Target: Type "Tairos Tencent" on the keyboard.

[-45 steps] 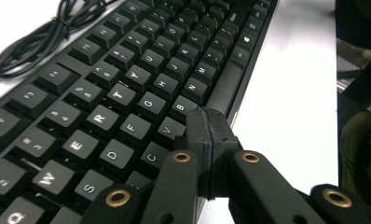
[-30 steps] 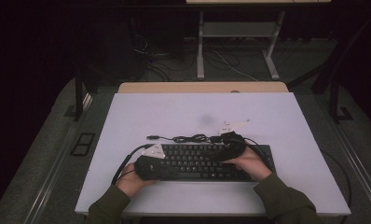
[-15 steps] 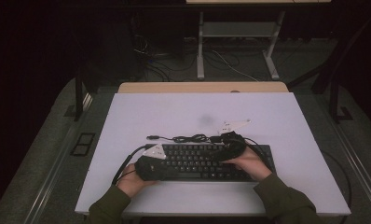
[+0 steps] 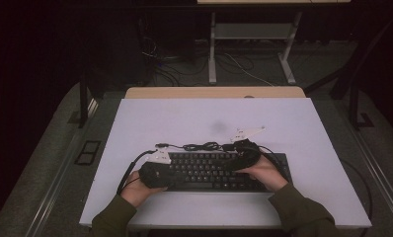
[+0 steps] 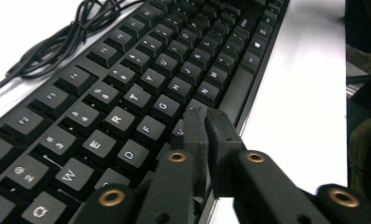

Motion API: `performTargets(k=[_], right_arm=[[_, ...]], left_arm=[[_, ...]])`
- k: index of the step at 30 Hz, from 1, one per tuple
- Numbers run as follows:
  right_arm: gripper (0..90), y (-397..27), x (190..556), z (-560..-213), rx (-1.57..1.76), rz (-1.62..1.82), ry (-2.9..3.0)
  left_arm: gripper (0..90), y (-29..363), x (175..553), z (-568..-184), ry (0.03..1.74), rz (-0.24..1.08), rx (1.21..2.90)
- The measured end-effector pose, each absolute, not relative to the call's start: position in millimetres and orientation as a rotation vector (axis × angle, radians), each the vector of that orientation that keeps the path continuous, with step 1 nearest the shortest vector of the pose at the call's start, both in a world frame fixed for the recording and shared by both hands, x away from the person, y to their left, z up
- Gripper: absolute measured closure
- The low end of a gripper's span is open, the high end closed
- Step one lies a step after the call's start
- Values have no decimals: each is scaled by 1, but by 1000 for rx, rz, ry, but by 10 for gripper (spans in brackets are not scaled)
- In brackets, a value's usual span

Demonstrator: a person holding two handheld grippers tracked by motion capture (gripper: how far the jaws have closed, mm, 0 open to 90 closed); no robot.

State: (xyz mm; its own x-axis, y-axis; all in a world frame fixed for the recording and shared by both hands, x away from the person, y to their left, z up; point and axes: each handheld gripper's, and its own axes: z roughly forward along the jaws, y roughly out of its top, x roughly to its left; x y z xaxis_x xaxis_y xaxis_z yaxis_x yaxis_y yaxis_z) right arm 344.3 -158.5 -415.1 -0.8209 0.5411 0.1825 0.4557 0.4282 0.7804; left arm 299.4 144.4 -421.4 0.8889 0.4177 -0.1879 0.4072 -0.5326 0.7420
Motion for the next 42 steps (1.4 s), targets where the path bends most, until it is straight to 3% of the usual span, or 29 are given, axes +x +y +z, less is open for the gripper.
performTargets(k=[14,18,21,32,42], right_arm=[[272,-158,345,-416,896,1358,2574],[274,-159,345,-415,900,1359,2575],[281,-159,344,-416,909,1356,2578],[413,-166,342,-415,939,1370,2576],[639,-174,331,-412,923,1392,2569]], left_arm=[[548,146,305,-416,643,86,2135],[345,147,310,-414,673,129,2109],[270,146,312,-415,679,147,2105],[202,145,316,-417,711,181,2079],[195,143,316,-418,708,184,2075]])
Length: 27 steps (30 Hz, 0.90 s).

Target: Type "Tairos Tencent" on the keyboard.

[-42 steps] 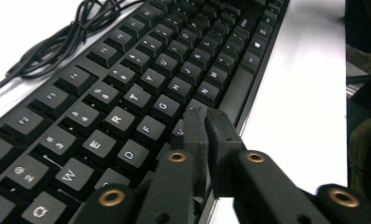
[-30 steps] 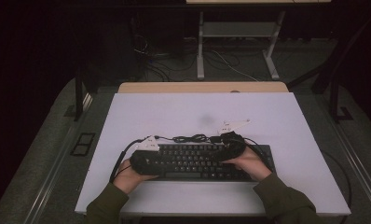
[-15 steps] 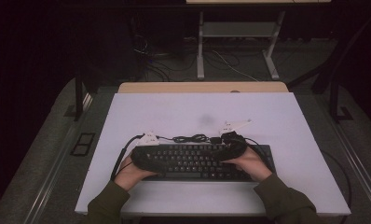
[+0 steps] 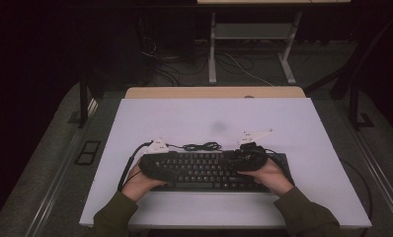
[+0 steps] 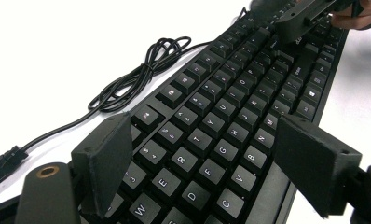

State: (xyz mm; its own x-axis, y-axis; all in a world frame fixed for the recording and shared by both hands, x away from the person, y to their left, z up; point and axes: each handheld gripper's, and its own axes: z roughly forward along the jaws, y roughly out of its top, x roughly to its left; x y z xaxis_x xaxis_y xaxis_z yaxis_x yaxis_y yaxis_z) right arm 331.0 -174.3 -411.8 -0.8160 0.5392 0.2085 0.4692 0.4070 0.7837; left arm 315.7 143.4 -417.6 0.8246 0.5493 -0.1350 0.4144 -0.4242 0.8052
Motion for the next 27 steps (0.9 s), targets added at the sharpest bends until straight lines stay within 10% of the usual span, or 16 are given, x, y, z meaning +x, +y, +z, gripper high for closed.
performTargets(k=[14,27], right_arm=[[886,-199,318,-416,907,1403,2605],[890,-205,306,-428,870,1348,2698]], left_arm=[[190,143,317,-417,704,195,2067],[191,142,318,-419,709,198,2071]])
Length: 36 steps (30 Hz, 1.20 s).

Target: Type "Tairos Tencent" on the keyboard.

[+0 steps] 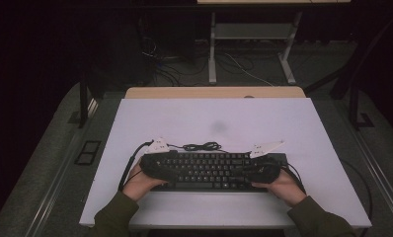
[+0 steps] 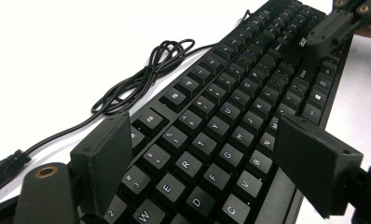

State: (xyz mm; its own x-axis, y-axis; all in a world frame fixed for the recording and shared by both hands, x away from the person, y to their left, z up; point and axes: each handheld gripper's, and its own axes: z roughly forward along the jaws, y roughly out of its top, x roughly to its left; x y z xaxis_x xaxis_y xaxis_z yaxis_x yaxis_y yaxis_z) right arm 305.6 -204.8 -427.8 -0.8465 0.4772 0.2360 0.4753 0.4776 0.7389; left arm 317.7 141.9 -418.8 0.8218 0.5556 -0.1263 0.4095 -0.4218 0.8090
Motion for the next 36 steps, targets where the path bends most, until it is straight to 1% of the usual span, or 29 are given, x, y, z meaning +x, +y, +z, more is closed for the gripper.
performTargets(k=[14,17,19,22,25,29,32,36], right_arm=[[890,-199,303,-435,837,1251,2745],[890,-199,303,-436,832,1230,2752],[890,-198,303,-437,835,1231,2757],[891,-198,303,-437,831,1232,2758],[891,-198,303,-437,831,1233,2757],[891,-198,303,-437,832,1234,2756],[891,-198,303,-437,832,1235,2756],[891,-198,303,-437,834,1235,2755]], left_arm=[[198,140,318,-420,714,200,2061],[229,140,318,-419,708,205,2054],[266,141,318,-418,712,203,2050],[345,140,319,-418,710,204,2047],[454,138,321,-419,711,188,2052],[652,133,323,-421,702,170,2076],[779,129,324,-422,702,156,2094],[894,127,326,-425,712,143,2121]])
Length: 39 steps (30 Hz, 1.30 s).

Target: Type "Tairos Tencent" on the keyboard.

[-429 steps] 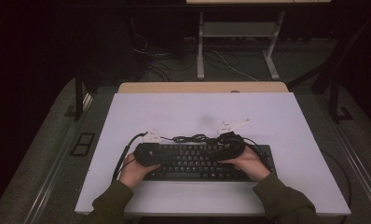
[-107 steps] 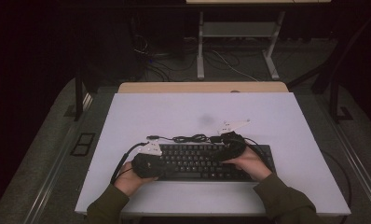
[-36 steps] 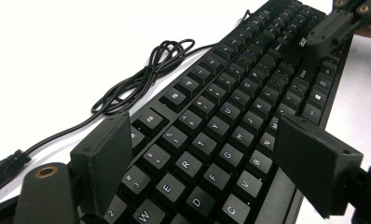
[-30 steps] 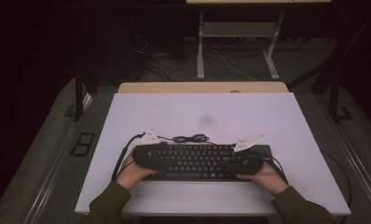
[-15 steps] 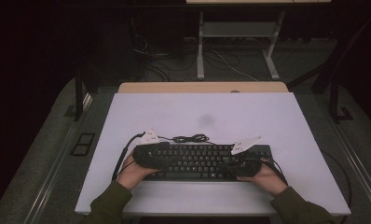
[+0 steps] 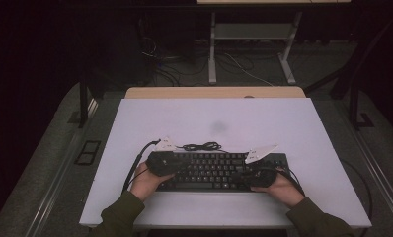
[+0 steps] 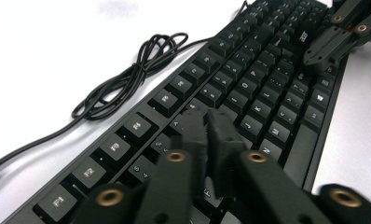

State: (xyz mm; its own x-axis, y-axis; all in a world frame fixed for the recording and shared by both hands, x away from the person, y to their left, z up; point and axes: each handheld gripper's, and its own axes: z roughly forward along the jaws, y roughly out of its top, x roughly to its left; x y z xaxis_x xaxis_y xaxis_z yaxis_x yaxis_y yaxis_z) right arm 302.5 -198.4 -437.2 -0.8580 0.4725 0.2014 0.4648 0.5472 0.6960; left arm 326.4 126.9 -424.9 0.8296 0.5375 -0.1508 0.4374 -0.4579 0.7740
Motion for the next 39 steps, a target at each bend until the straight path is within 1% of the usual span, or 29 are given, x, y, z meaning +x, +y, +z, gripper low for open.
performTargets(k=[24,39], right_arm=[[891,-198,302,-437,834,1233,2754],[890,-198,302,-437,836,1230,2751]], left_arm=[[896,119,333,-436,729,110,2184],[894,125,331,-426,727,115,2142]])
